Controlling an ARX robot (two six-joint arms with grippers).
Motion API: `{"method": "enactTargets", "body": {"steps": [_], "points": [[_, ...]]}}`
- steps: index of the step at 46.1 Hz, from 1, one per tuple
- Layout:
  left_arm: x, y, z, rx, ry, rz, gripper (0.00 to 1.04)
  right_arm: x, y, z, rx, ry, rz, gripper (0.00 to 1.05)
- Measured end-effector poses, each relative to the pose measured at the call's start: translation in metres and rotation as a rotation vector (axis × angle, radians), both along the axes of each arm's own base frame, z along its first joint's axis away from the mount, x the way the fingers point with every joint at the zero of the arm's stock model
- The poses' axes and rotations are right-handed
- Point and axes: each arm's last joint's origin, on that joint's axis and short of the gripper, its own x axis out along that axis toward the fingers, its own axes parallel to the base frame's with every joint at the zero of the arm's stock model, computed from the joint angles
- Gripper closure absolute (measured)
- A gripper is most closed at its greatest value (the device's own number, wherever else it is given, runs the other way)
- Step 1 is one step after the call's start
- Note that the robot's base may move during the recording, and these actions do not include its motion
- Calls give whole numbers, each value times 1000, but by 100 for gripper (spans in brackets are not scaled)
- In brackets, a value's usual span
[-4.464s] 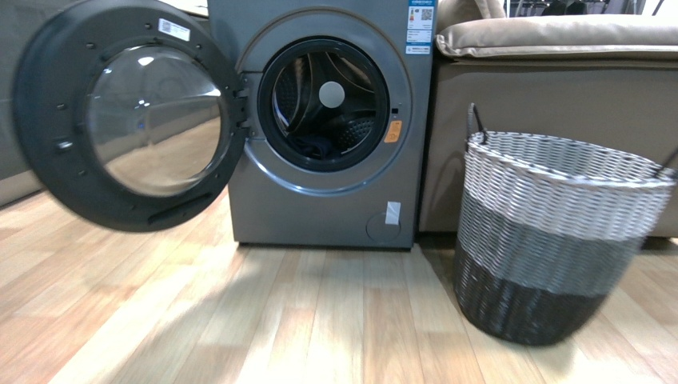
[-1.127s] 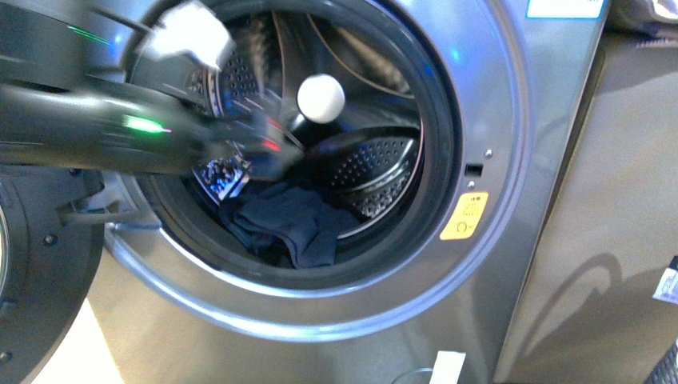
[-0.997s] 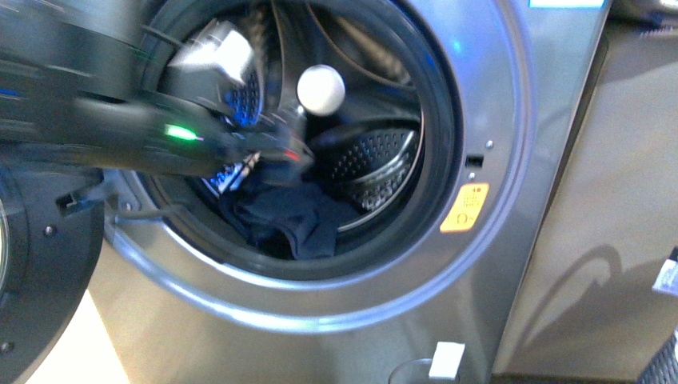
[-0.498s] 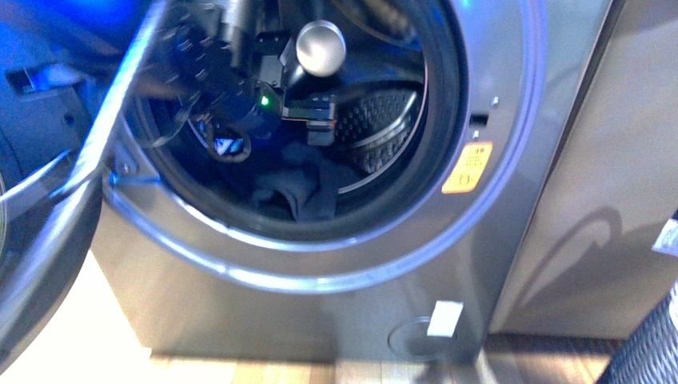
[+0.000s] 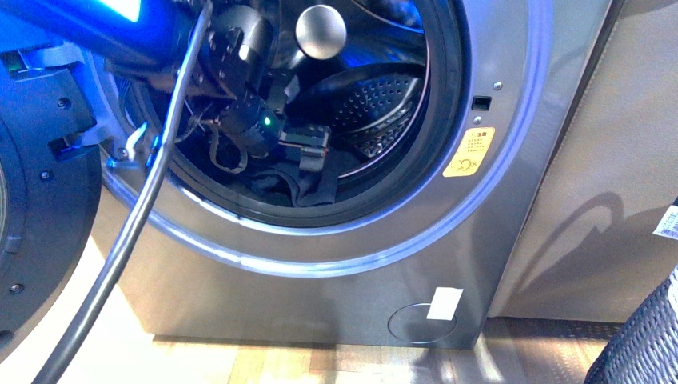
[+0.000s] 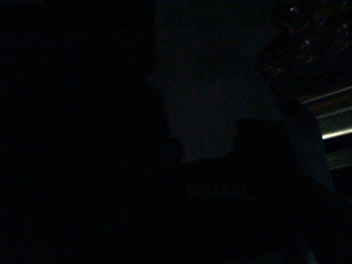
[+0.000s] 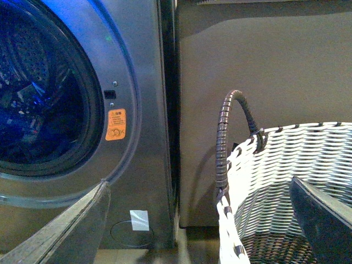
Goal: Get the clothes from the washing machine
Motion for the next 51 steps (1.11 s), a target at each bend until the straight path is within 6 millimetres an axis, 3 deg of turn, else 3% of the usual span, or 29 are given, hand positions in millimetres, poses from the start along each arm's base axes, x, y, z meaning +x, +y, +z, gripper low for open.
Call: {"method": "enactTargets", "body": {"steps": [38, 51], "points": [[-9, -4, -8, 126, 75, -81, 7, 0, 0, 0, 0, 0, 0, 7], [-9, 10, -12, 166, 56, -21, 59, 0, 0, 0, 0, 0, 0, 7]]}}
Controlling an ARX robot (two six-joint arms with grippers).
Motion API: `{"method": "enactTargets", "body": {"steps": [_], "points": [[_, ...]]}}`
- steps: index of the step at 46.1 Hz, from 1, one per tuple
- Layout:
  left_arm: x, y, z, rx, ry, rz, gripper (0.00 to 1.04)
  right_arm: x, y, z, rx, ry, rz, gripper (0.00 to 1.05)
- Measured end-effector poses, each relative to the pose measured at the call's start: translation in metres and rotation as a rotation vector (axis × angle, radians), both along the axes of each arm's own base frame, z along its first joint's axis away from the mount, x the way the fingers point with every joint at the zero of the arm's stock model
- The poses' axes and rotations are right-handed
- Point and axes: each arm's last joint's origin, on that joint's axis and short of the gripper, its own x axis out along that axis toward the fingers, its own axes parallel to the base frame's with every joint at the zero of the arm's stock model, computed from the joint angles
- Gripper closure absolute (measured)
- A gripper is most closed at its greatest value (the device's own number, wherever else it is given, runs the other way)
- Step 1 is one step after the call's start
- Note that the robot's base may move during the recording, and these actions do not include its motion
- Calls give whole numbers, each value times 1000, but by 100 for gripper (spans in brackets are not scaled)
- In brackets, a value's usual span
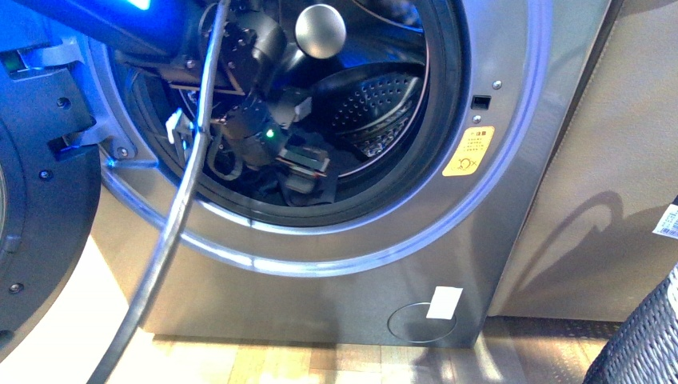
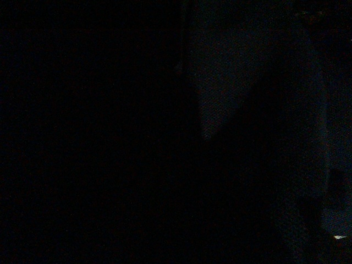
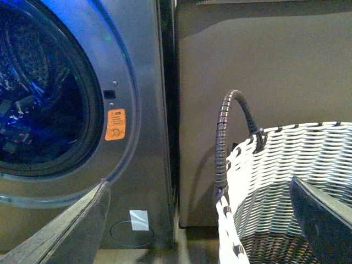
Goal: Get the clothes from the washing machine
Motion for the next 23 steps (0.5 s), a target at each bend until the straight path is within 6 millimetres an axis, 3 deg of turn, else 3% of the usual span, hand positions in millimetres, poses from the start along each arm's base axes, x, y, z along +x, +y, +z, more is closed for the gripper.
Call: {"method": "enactTargets", "body": {"steps": [12, 23], "points": [[-2, 10, 1, -28, -9, 21, 92, 0, 0, 0, 0, 0, 0, 7], [-16, 12, 0, -63, -46, -13, 97, 0, 0, 0, 0, 0, 0, 7]]}}
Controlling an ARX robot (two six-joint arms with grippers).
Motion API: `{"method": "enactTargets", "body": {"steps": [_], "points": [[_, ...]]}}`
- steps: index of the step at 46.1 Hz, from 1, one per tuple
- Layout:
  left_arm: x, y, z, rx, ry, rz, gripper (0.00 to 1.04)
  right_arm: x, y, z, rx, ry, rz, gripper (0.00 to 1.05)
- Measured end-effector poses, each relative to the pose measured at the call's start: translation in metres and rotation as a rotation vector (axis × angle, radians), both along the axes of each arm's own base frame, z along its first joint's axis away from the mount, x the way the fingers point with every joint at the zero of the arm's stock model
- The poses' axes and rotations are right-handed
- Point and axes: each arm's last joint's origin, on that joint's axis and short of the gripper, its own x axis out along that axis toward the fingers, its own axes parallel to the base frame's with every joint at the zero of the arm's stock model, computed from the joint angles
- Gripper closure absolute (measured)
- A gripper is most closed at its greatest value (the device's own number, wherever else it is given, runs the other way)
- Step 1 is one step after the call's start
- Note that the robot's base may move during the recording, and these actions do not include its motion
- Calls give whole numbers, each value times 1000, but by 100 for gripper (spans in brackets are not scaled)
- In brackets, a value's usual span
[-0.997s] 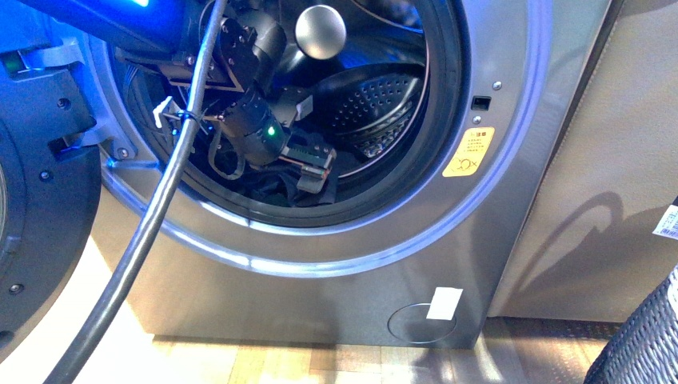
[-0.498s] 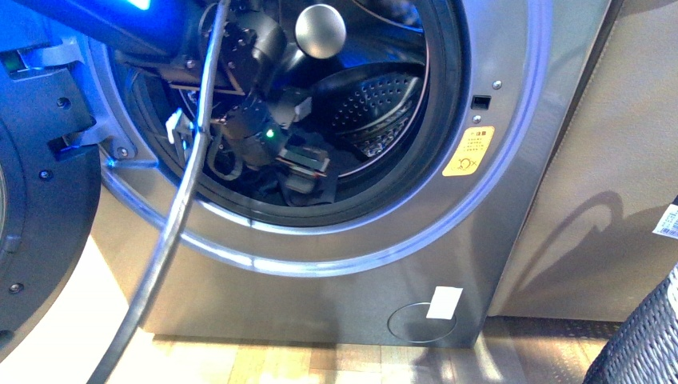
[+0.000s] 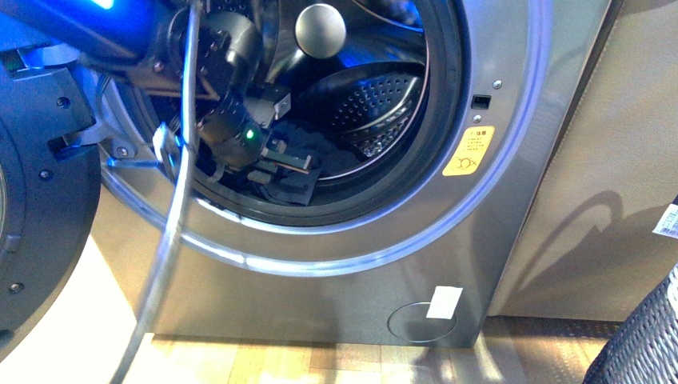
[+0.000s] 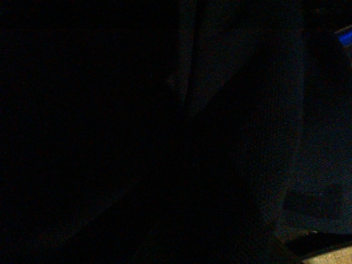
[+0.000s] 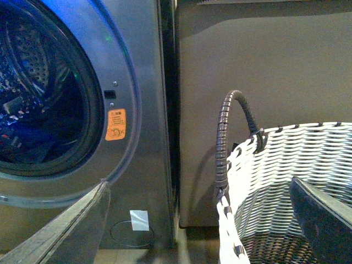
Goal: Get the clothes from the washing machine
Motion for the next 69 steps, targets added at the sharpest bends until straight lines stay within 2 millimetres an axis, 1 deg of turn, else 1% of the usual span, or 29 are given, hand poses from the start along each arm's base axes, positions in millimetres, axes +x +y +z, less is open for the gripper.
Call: {"method": "enactTargets", "body": {"steps": [6, 14, 20, 23, 25, 26, 35, 36, 40, 43, 48, 51, 52, 56, 58, 63, 69], "points": [[-16, 2, 3, -34, -45, -25, 97, 0, 0, 0, 0, 0, 0, 7], [-46, 6, 14, -53, -117, -77, 97, 0, 0, 0, 0, 0, 0, 7], [-72, 12, 31, -63, -184, -92, 97, 0, 0, 0, 0, 0, 0, 7], [-85, 17, 41, -62, -228, -96, 97, 0, 0, 0, 0, 0, 0, 7], [-97, 23, 51, -69, -268, -101, 97, 0, 0, 0, 0, 0, 0, 7], [-100, 24, 52, -73, -275, -104, 97, 0, 0, 0, 0, 0, 0, 7], [-145, 43, 76, -98, -386, -120, 97, 0, 0, 0, 0, 0, 0, 7], [-148, 44, 77, -101, -392, -121, 97, 0, 0, 0, 0, 0, 0, 7], [-167, 50, 91, -125, -437, -141, 97, 0, 0, 0, 0, 0, 0, 7], [-182, 54, 105, -148, -477, -160, 97, 0, 0, 0, 0, 0, 0, 7], [-219, 60, 150, -194, -596, -213, 97, 0, 0, 0, 0, 0, 0, 7], [-237, 62, 171, -209, -646, -241, 97, 0, 0, 0, 0, 0, 0, 7], [-246, 62, 180, -215, -667, -254, 97, 0, 0, 0, 0, 0, 0, 7], [-267, 63, 206, -229, -725, -289, 97, 0, 0, 0, 0, 0, 0, 7], [-274, 63, 215, -234, -740, -303, 97, 0, 0, 0, 0, 0, 0, 7], [-290, 63, 248, -250, -797, -344, 97, 0, 0, 0, 0, 0, 0, 7], [-302, 62, 281, -284, -834, -385, 97, 0, 0, 0, 0, 0, 0, 7]]}}
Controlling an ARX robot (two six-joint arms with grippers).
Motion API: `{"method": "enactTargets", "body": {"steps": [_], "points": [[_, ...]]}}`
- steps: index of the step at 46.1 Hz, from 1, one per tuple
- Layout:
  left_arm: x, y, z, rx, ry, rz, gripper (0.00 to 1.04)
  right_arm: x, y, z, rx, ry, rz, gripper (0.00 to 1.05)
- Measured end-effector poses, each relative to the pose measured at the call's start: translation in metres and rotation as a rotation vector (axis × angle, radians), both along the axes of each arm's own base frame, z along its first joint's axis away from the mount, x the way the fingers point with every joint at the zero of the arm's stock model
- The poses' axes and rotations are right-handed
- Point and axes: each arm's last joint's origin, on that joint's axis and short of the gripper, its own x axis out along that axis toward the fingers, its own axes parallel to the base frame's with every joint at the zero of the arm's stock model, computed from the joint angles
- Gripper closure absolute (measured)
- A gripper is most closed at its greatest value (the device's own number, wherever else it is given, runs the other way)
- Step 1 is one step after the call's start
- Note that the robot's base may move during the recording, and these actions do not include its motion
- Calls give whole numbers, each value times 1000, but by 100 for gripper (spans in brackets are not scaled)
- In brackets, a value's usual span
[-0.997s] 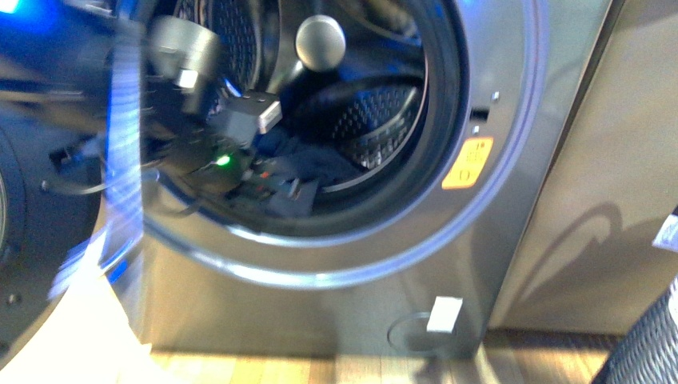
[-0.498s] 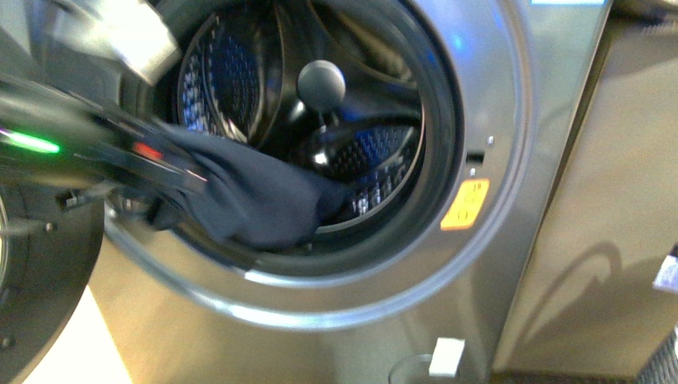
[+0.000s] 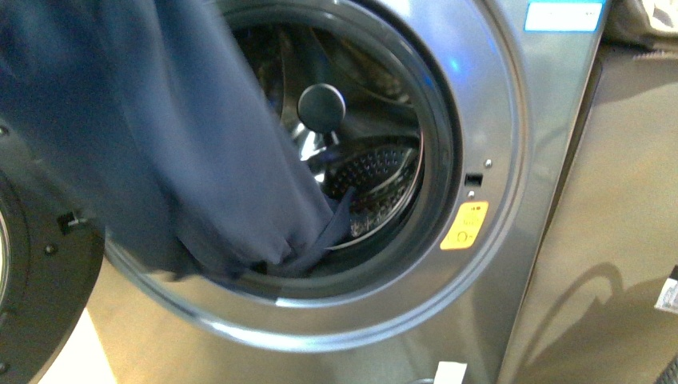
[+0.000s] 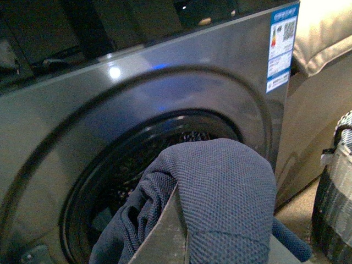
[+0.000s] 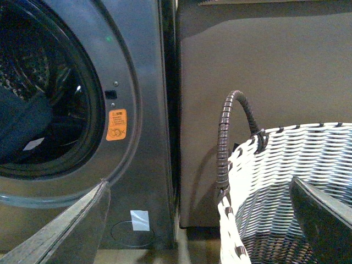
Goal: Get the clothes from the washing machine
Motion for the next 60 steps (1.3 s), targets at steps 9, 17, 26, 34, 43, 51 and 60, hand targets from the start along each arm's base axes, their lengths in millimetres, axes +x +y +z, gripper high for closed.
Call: {"method": "enactTargets", "body": {"steps": [9, 17, 26, 34, 43, 51, 60], "points": [[-6, -6, 54, -12, -39, -43, 97, 0, 0, 0, 0, 0, 0, 7], [12, -18, 114, 10, -64, -30, 97, 0, 0, 0, 0, 0, 0, 7], [44, -29, 162, 5, -62, 2, 97, 0, 0, 0, 0, 0, 0, 7], [49, -39, 196, -17, -92, -3, 98, 0, 0, 0, 0, 0, 0, 7], [27, -33, 203, -17, -82, -12, 97, 0, 0, 0, 0, 0, 0, 7], [10, -29, 207, -17, -84, -17, 98, 0, 0, 0, 0, 0, 0, 7], [8, -28, 207, -14, -72, -18, 98, 0, 0, 0, 0, 0, 0, 7]]}}
